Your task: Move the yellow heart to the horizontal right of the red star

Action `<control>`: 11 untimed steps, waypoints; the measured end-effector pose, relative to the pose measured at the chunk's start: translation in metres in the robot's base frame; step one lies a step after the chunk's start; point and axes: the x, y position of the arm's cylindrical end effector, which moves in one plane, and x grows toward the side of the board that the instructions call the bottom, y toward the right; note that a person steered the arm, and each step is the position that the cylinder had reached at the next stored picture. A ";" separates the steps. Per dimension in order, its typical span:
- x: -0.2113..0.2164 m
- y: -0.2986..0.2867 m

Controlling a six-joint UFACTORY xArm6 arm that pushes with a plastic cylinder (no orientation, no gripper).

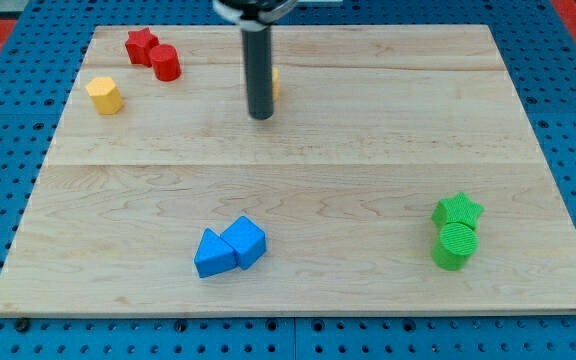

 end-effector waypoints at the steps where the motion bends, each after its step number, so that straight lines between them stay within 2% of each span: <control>1: -0.023 -0.054; 2: -0.077 -0.007; 3: -0.077 0.094; 5: -0.049 0.114; 6: -0.092 0.163; 7: -0.100 0.211; 8: -0.120 0.211; 9: -0.102 0.202; 10: -0.062 0.170; 11: 0.008 0.051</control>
